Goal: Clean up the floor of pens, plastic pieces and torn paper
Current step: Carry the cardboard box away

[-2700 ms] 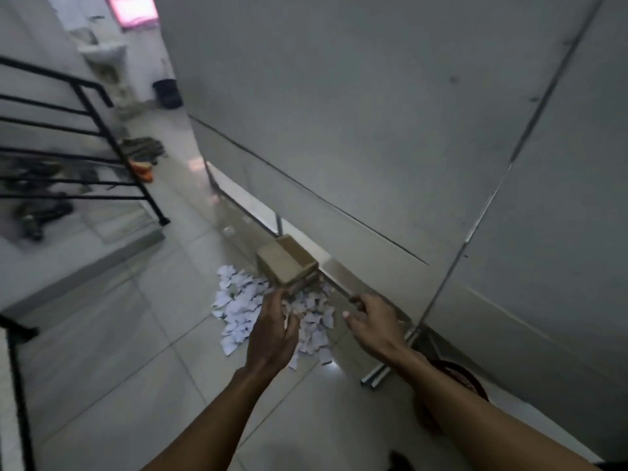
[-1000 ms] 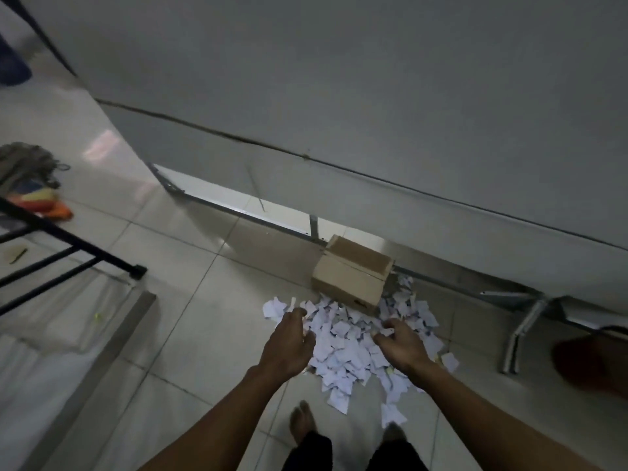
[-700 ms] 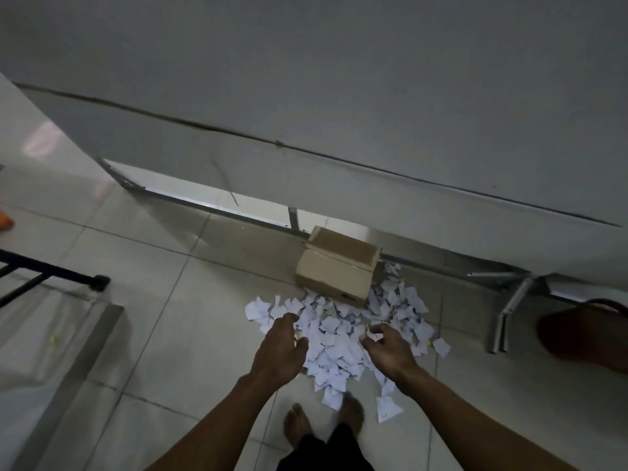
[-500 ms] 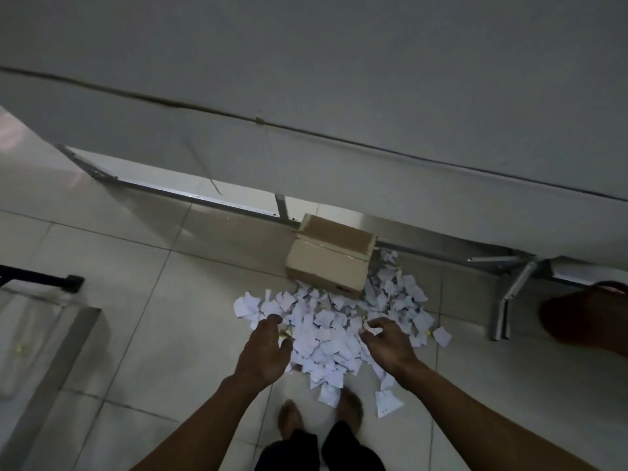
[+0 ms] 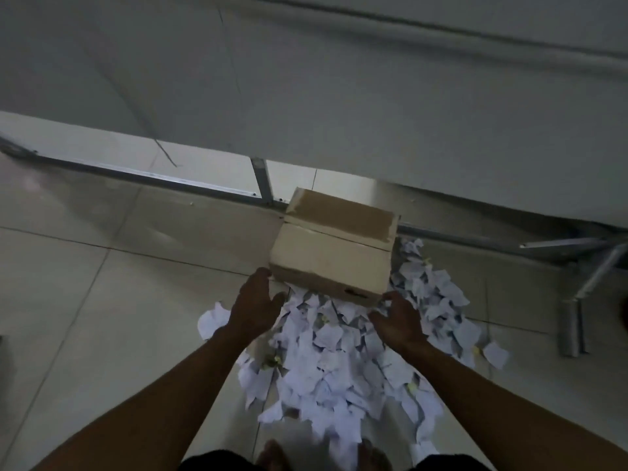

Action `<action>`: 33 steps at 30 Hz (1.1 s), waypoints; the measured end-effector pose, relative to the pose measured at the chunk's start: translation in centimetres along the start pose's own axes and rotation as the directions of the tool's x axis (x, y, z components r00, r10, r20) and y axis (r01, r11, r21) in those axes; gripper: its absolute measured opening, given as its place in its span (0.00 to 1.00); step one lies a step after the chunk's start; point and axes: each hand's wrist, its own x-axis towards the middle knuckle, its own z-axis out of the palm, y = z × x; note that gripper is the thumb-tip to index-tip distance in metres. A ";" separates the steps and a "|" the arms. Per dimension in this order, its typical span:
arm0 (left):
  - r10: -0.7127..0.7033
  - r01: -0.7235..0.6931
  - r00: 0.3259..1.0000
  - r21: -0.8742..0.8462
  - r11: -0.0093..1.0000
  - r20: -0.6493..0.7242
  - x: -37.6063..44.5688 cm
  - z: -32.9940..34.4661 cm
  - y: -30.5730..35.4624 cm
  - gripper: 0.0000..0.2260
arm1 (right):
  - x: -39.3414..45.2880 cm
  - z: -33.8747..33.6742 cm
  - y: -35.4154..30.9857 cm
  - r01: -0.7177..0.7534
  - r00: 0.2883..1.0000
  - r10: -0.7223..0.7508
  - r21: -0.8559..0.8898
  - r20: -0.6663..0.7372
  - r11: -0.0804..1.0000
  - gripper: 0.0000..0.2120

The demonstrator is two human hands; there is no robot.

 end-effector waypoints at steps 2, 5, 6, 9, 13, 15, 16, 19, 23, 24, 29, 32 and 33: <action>0.017 -0.018 0.999 -0.013 1.000 -0.049 4.1 2.1 -1.1 0.25 | 4.3 2.2 0.9 -0.007 0.994 0.011 0.035 -0.111 0.999 0.29; -0.016 0.013 0.988 -0.021 1.000 -0.152 9.3 4.2 -2.0 0.31 | 9.7 4.2 1.9 -0.042 0.957 0.076 0.124 -0.280 0.991 0.39; -0.025 0.020 0.982 -0.028 0.999 -0.188 10.9 5.0 -2.5 0.33 | 11.4 4.7 2.3 -0.054 0.943 0.105 0.168 -0.316 0.984 0.41; -0.109 0.079 0.971 -0.143 0.986 -0.211 14.6 6.5 -3.7 0.41 | 15.7 5.3 3.6 -0.062 0.931 0.168 0.315 -0.324 0.947 0.48; -0.186 0.137 0.973 -0.314 0.939 -0.133 17.6 8.6 -5.2 0.43 | 18.9 6.1 4.7 -0.011 0.970 0.147 0.564 -0.195 0.826 0.50; -0.175 0.120 0.974 -0.325 0.938 -0.144 18.0 9.0 -5.6 0.44 | 19.1 6.4 4.3 0.040 0.980 0.098 0.652 -0.173 0.757 0.34; -0.155 0.097 0.975 -0.323 0.941 -0.159 18.1 9.0 -5.7 0.46 | 18.9 6.5 4.0 0.062 0.983 0.074 0.682 -0.168 0.729 0.28; -0.133 0.069 0.976 -0.336 0.939 -0.172 18.3 8.3 -6.2 0.48 | 17.9 6.2 3.0 0.100 0.992 -0.007 0.734 -0.129 0.672 0.22; -0.116 0.036 0.973 -0.369 0.929 -0.198 16.6 7.2 -4.9 0.41 | 18.6 5.8 3.3 0.086 0.994 -0.004 0.755 -0.110 0.650 0.27; -0.119 0.034 0.971 -0.376 0.926 -0.208 15.9 6.9 -4.6 0.37 | 18.6 5.7 3.7 0.107 0.990 -0.002 0.750 -0.140 0.653 0.35; -0.149 0.053 0.966 -0.403 0.913 -0.210 10.3 3.6 -2.7 0.37 | 13.5 3.0 2.1 0.071 0.987 0.055 0.714 -0.152 0.696 0.29; -0.194 0.062 0.955 -0.484 0.873 -0.227 5.7 0.3 -1.4 0.35 | 8.9 0.8 -0.5 0.057 0.986 0.067 0.691 -0.152 0.721 0.26; -0.206 0.060 0.950 -0.507 0.860 -0.237 4.1 -0.9 -0.8 0.34 | 7.4 0.1 -1.5 0.058 0.986 0.064 0.684 -0.153 0.727 0.26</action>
